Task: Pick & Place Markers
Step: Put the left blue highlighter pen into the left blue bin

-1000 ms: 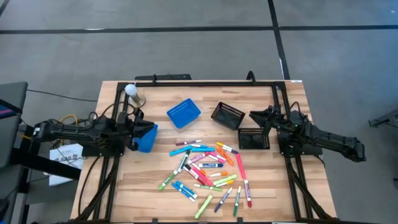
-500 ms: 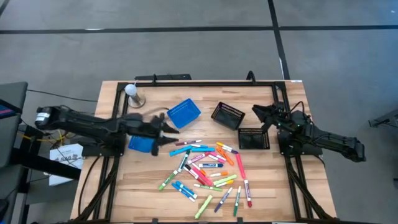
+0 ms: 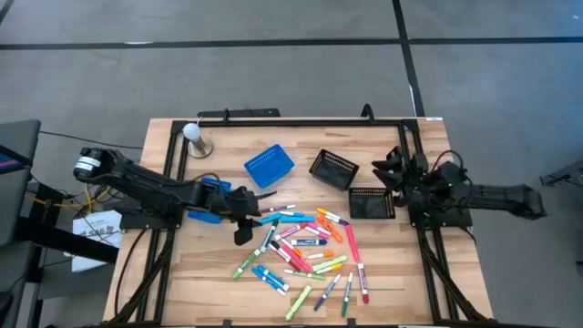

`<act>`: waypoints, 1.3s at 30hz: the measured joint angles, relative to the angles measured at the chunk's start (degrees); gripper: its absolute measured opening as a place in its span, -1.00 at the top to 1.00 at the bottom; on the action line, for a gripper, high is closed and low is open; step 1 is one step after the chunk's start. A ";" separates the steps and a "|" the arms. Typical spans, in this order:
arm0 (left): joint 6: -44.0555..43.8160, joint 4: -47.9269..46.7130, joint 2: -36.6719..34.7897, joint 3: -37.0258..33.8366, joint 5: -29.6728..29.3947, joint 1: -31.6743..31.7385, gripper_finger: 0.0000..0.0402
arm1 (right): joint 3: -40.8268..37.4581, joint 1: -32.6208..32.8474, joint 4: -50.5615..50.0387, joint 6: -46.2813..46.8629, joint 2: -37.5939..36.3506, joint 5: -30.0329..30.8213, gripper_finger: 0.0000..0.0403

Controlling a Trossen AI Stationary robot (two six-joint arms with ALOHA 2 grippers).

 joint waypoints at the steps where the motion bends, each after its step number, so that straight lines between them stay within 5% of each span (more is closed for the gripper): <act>1: -0.50 -0.13 1.07 -0.44 -0.05 0.00 0.25 | 1.55 1.05 0.04 -0.86 2.93 0.08 0.41; 11: -2.61 0.99 10.13 -0.92 -2.36 -1.13 0.26 | 16.65 7.25 -0.17 -7.80 33.85 0.79 0.41; 17: -2.60 1.45 13.27 -0.82 -4.93 -2.05 0.28 | 22.66 7.20 -0.24 -8.30 44.48 0.79 0.41; 23: -2.60 1.84 14.78 -0.70 -6.02 -2.03 0.53 | 25.64 7.09 -0.20 -9.09 49.99 0.79 0.41; 27: -2.76 1.09 11.94 -1.05 -5.55 -2.01 0.68 | 26.61 7.09 -0.20 -10.20 51.34 0.77 0.41; 33: -4.56 -4.22 0.81 -0.95 -5.62 -2.03 0.64 | 26.85 7.09 -0.17 -10.20 51.66 0.77 0.41; 39: -10.66 -16.68 -12.83 -0.97 -14.27 -2.10 0.59 | 26.85 7.09 -0.63 -10.20 51.66 0.77 0.41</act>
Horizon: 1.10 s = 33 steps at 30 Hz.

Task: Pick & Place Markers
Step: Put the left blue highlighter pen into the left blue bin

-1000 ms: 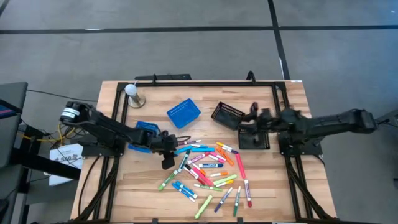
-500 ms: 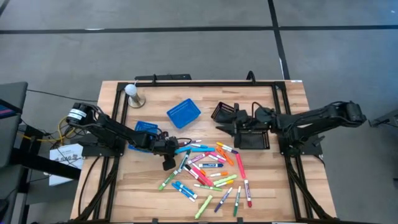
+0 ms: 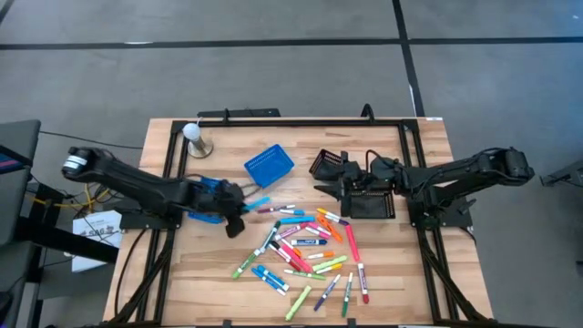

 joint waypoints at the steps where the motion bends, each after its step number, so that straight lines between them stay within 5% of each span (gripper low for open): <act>1: -2.59 -3.38 -2.15 0.00 -1.82 0.07 0.59 | 0.00 0.00 -0.20 0.00 -0.01 0.00 0.41; 12: -33.97 -37.33 -14.20 0.00 -1.53 -0.66 0.60 | -0.04 0.00 -4.86 0.12 0.02 -0.01 0.41; 25: -35.30 -29.53 -5.27 -6.78 1.54 -0.63 0.44 | -0.07 0.52 -7.84 2.03 0.90 -0.46 0.41; 33: -34.14 -28.89 -4.70 -5.64 1.35 -0.66 0.24 | 1.30 0.37 -2.78 2.00 10.07 -1.22 0.41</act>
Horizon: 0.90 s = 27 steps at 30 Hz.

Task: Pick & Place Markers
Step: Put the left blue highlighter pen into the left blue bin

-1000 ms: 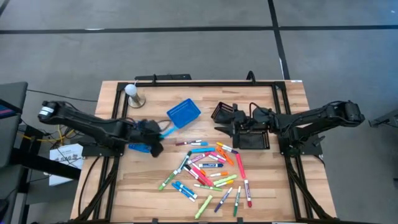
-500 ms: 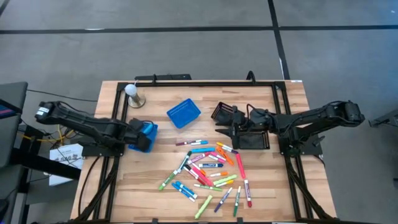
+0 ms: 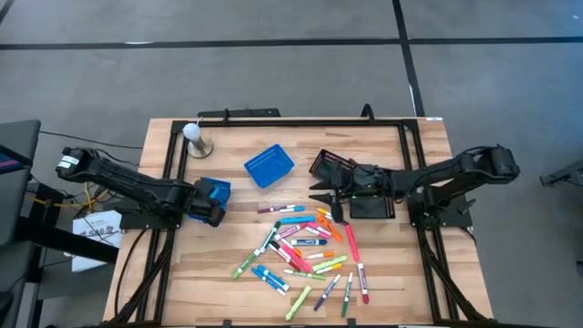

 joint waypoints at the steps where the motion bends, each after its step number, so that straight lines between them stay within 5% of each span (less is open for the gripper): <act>1: 0.65 0.16 -0.40 0.91 -0.16 0.00 0.24 | 0.97 0.00 0.06 -0.01 1.66 -0.61 0.41; 7: 7.83 1.57 -3.99 6.23 -6.55 0.01 0.27 | 10.27 0.00 -9.67 0.01 12.46 -5.01 0.41; 15: 27.89 25.22 -5.85 5.64 -10.25 0.00 0.32 | 21.95 2.15 -36.01 0.01 22.39 -6.28 0.41; 20: 36.12 36.14 -4.74 4.45 -10.18 0.00 0.32 | 23.02 4.10 -37.85 -0.01 25.94 -6.25 0.41; 27: 36.42 40.60 -2.67 1.88 -10.14 0.02 0.32 | 23.01 4.53 -38.12 -0.57 27.93 -2.82 0.41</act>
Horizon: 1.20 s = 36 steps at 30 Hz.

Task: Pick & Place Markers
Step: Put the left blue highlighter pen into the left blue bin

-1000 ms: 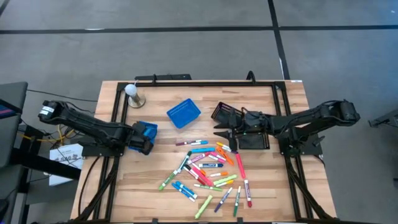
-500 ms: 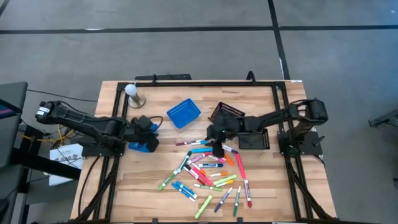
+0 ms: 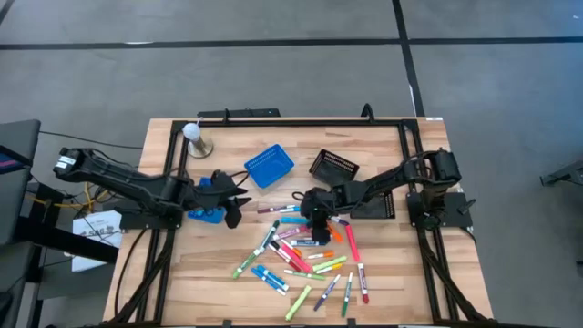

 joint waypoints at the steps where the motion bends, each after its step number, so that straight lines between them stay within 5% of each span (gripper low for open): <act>1: -0.14 0.74 0.41 -0.36 0.12 -0.01 0.32 | 0.06 0.00 0.75 0.00 0.47 0.22 0.42; 11: 1.83 12.89 6.19 -3.11 2.91 -0.02 0.32 | -0.06 -0.12 1.96 1.35 0.33 -0.20 0.75; 23: 13.80 36.62 19.69 -3.40 7.90 0.05 0.32 | 3.79 0.85 11.01 -4.44 -3.93 -0.49 0.67; 36: 13.54 37.11 23.54 -3.63 13.01 1.55 0.11 | 3.60 0.78 15.22 -4.42 -2.90 0.08 0.67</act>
